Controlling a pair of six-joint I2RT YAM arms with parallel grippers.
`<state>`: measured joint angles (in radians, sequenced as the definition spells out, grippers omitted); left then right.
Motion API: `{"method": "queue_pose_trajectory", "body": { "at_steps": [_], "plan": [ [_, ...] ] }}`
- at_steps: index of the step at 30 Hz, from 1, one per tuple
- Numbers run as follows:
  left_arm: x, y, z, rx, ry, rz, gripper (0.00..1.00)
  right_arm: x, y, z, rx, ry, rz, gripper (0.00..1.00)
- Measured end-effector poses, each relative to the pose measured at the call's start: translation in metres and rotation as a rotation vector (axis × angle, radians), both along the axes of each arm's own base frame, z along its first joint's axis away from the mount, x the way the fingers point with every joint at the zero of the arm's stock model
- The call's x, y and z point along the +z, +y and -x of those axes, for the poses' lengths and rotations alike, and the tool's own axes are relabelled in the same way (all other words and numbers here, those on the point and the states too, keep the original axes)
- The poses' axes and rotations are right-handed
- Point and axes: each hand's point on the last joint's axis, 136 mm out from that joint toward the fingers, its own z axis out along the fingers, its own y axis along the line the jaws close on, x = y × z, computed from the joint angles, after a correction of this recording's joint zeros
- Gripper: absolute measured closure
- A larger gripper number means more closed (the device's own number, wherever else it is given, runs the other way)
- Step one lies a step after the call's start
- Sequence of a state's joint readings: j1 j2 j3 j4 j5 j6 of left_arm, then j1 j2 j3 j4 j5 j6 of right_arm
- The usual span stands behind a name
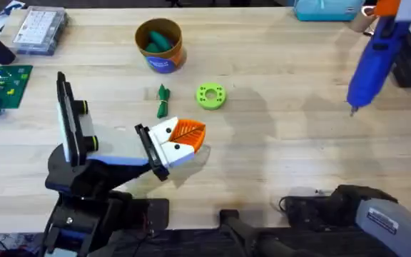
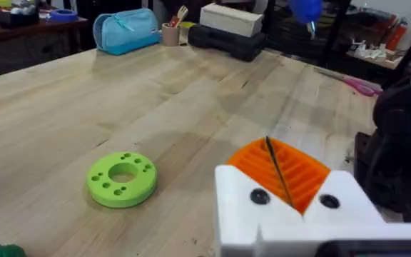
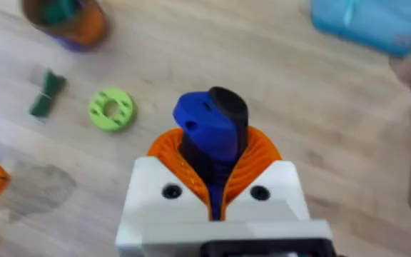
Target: Pick up the gripper from the table and insert it into the empty holder that is missing its gripper. Then pick up a screw, insert it into the mounting hole, and use the screwdriver to tighten it. Finally, clean up the table by picking up the vegetable and placing it into the bucket.
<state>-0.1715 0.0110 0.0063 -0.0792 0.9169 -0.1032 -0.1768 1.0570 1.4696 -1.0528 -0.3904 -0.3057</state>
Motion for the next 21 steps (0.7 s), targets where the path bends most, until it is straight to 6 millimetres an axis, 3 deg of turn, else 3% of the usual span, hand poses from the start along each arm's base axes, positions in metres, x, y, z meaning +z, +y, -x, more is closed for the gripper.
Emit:
{"method": "queue_pose_trajectory", "body": {
  "at_steps": [10,21],
  "plan": [
    [0.0,0.0,0.0,0.0,0.0,0.0,0.989,0.077,0.041,-0.007,0.196,-0.307,-0.173,0.952],
    [0.0,0.0,0.0,0.0,0.0,0.0,0.989,0.115,0.084,0.015,0.475,-0.424,-0.302,0.952]
  ]
}}
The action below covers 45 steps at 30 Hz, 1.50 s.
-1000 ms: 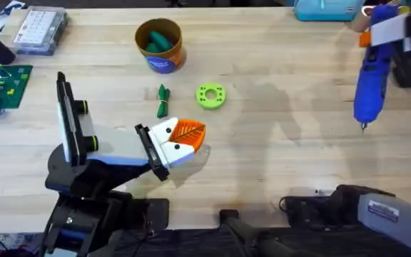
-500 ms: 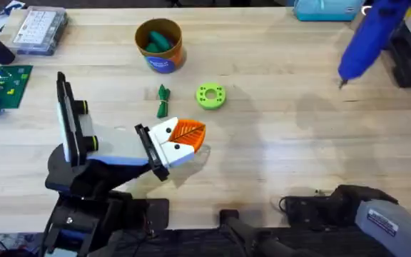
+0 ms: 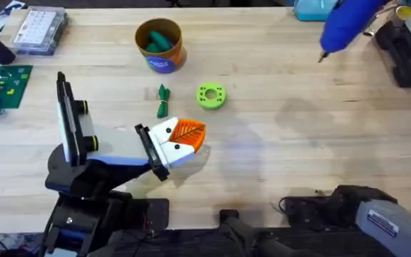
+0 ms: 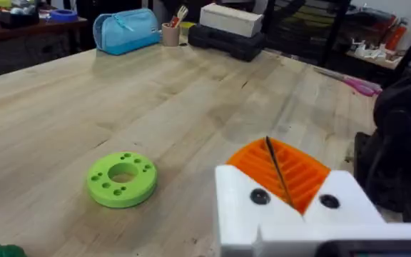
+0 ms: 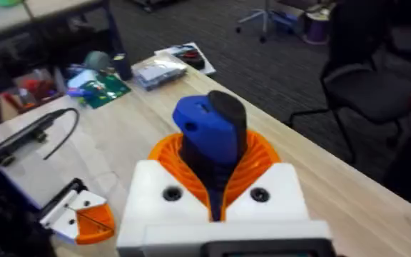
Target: Pick up the gripper from the table and insert it into the empty holder that is missing its gripper. Then pick up a screw, insert it into the mounting hole, and use the screwdriver to tighten it. Finally, clean up the table by picking up the vegetable and placing it into the bucket.
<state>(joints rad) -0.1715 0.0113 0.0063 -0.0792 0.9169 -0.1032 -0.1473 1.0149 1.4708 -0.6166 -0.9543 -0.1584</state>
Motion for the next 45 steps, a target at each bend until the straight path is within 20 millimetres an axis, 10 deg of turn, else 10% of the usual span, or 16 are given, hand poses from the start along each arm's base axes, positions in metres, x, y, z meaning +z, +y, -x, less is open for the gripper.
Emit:
{"method": "queue_pose_trajectory", "body": {
  "at_steps": [26,45],
  "plan": [
    [0.0,0.0,0.0,0.0,0.0,0.0,0.989,0.026,0.137,0.042,0.454,-0.163,-0.034,0.952],
    [0.0,0.0,0.0,0.0,0.0,0.0,0.989,0.039,0.173,0.062,0.567,-0.274,-0.09,0.951]
  ]
}}
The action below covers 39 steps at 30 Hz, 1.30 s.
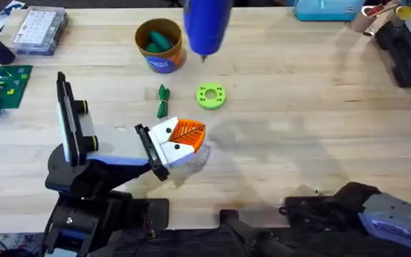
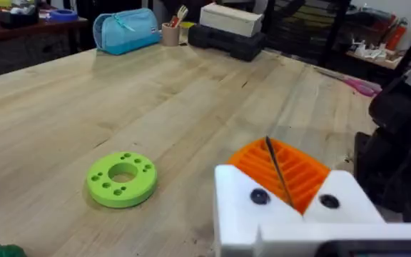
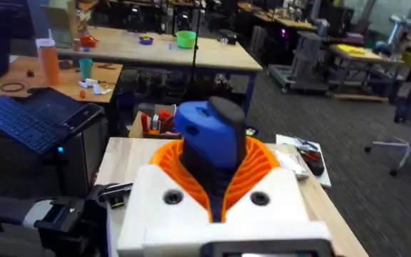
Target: Pick up the gripper from the table and insert it into the empty holder that is missing its gripper. Then pick up a screw, insert it into the mounting hole, and use the screwdriver to tighten it. Finally, clean up the table by picking up the vegetable and placing it into the bucket.
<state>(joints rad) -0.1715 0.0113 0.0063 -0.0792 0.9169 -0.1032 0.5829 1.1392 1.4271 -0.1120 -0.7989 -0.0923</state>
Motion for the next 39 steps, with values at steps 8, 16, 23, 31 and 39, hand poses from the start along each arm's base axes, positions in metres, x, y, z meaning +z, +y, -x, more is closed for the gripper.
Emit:
{"method": "queue_pose_trajectory", "body": {
  "at_steps": [8,16,23,31,39],
  "plan": [
    [0.0,0.0,0.0,0.0,0.0,0.0,0.989,-0.031,0.017,-0.003,0.039,0.012,-0.02,0.951],
    [0.0,0.0,0.0,0.0,0.0,0.0,0.989,-0.062,0.033,0.001,0.085,0.064,0.017,0.951],
    [0.0,0.0,0.0,0.0,0.0,0.0,0.989,-0.068,0.055,-0.004,0.123,0.033,0.002,0.951],
    [0.0,0.0,0.0,0.0,0.0,0.0,0.989,-0.081,0.071,-0.018,0.13,0.03,0.001,0.951],
    [0.0,0.0,0.0,0.0,0.0,0.0,0.989,-0.084,0.074,-0.019,0.136,0.036,0.006,0.952]
  ]
}}
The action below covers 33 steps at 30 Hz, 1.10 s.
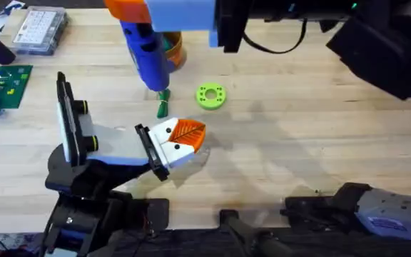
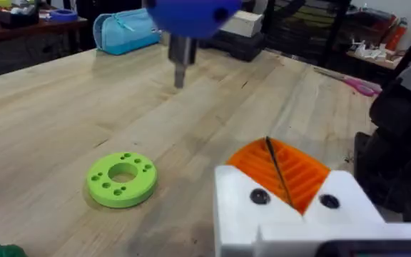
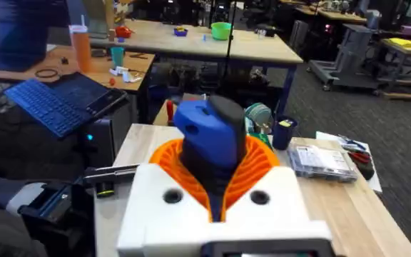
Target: Pick up the gripper from the table and insert it into the empty holder that is missing its gripper. Then pick up a screw, insert it into the mounting hole, and use the screwdriver to tighten it. Finally, clean up the table by picking up the vegetable and placing it into the bucket.
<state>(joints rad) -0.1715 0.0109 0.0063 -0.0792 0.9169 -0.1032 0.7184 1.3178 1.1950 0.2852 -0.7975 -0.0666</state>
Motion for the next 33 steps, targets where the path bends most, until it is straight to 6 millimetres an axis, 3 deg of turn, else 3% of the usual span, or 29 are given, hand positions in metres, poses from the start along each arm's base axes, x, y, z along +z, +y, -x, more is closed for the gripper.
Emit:
{"method": "queue_pose_trajectory", "body": {
  "at_steps": [13,33],
  "plan": [
    [0.0,0.0,0.0,0.0,0.0,0.0,0.989,-0.001,0.004,0.006,0.02,0.043,-0.002,0.951],
    [0.0,0.0,0.0,0.0,0.001,0.0,0.989,-0.028,0.005,0.011,0.052,0.134,0.058,0.951]
  ]
}}
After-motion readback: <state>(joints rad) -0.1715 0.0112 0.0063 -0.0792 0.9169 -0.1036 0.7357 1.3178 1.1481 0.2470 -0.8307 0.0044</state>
